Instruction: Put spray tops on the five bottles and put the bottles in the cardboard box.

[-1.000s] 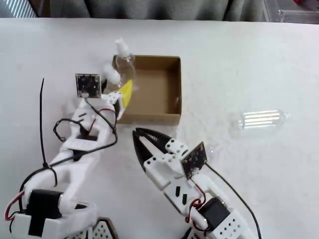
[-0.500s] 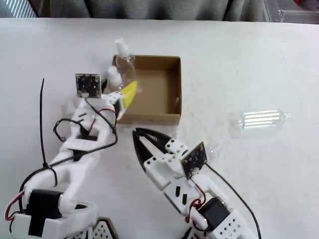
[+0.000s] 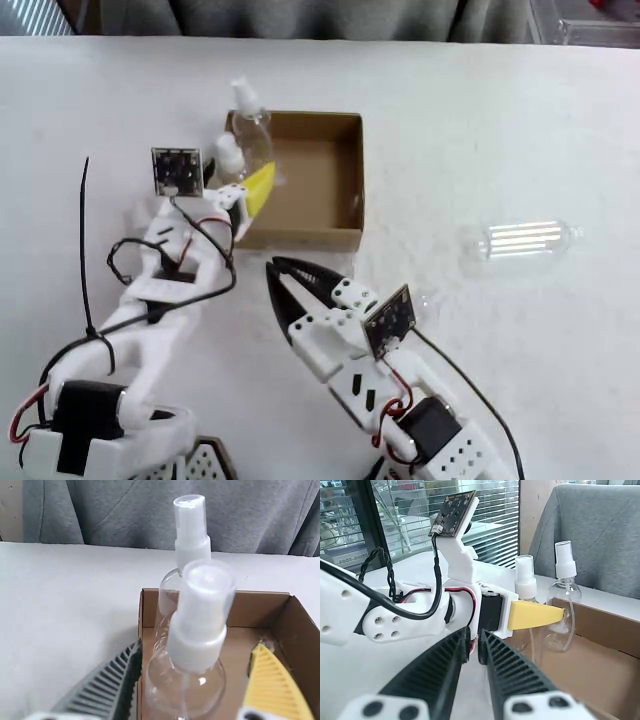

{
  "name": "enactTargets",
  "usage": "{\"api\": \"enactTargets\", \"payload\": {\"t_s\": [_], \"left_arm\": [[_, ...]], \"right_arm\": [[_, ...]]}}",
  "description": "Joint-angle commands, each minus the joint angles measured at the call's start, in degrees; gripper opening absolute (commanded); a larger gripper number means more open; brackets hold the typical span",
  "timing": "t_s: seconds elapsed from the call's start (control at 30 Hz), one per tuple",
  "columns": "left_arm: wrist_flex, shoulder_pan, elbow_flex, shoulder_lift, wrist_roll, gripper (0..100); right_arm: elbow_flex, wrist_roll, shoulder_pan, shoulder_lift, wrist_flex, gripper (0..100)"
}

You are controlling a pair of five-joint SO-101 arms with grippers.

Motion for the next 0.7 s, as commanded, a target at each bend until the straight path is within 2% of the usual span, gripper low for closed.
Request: {"api": "enactTargets", "payload": {"t_s": [0.0, 0.43, 0.67], "left_arm": [[0.1, 0.1, -0.5, -3.0, -0.5, 33], [0.4, 0.1, -0.4, -3.8, -0.5, 33], [13.0, 0.1, -0.6, -13.8, -0.5, 33]], "right_arm": [[0.4, 0.5, 0.0, 0.0, 0.2, 1.5], [0.4, 0.5, 0.0, 0.0, 0.2, 1.5], [0.4, 0.5, 0.0, 0.0, 0.2, 1.5]]}}
